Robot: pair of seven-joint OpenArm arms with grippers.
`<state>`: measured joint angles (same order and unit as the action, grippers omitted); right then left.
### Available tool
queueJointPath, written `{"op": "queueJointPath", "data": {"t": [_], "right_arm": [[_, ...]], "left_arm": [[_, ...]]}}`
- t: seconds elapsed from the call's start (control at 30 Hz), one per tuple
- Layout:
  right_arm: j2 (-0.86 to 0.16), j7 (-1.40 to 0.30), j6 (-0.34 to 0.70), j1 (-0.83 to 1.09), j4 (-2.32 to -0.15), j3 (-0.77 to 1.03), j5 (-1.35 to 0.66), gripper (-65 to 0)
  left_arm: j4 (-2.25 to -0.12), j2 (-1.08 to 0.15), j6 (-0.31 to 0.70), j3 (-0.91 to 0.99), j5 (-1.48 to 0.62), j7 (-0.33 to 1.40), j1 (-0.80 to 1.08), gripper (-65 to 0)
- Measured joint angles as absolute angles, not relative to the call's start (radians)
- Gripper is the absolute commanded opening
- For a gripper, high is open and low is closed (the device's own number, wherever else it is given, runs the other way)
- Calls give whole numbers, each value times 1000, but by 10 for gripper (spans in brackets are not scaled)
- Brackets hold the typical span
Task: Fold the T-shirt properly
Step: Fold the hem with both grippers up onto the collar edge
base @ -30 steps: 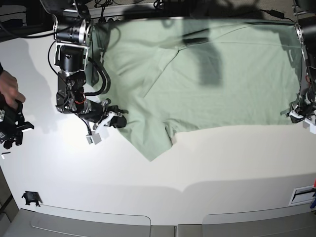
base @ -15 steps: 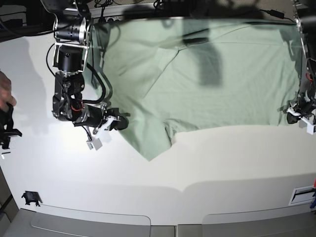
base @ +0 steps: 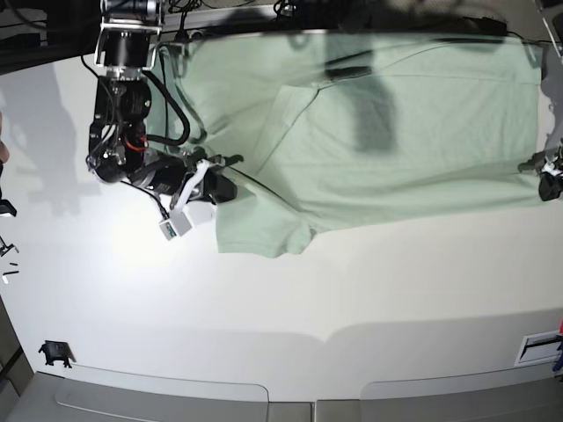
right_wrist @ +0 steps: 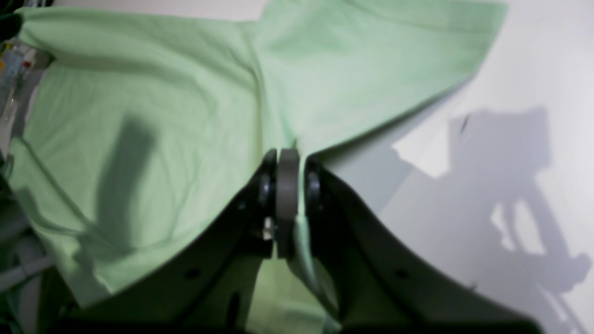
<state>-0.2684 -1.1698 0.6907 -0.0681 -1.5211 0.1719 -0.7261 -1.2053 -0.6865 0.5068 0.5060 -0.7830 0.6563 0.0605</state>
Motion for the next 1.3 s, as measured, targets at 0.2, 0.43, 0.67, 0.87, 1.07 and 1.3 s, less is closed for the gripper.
{"op": "queueJointPath", "data": {"t": [0.2,0.43,0.67,0.87,1.07,1.3], "right_arm": [[-268,-1206,692,62,-1645,235,-727,-650],[-268,-1257,692,192,-1750,368,-866,-650],[-268,-1284,693,292,-1775,453,-933,-650],[-268,-1283,693,319,-1775,454,-928,-650],[-268,-1280,693,319,-1775,454,-925,-650],[-268,-1254,692,319,-1789,455,-923,-457]], "left_arm": [[-1303,-684,507,600,-831,683,195,-650],[-1390,-685,510,698,-833,702,308,-650],[-1425,-684,509,708,-834,791,408,-650],[-1425,-685,509,708,-834,809,470,-650],[-1425,-684,509,708,-831,809,471,-611],[-1425,-685,509,709,-827,772,470,-464]]}}
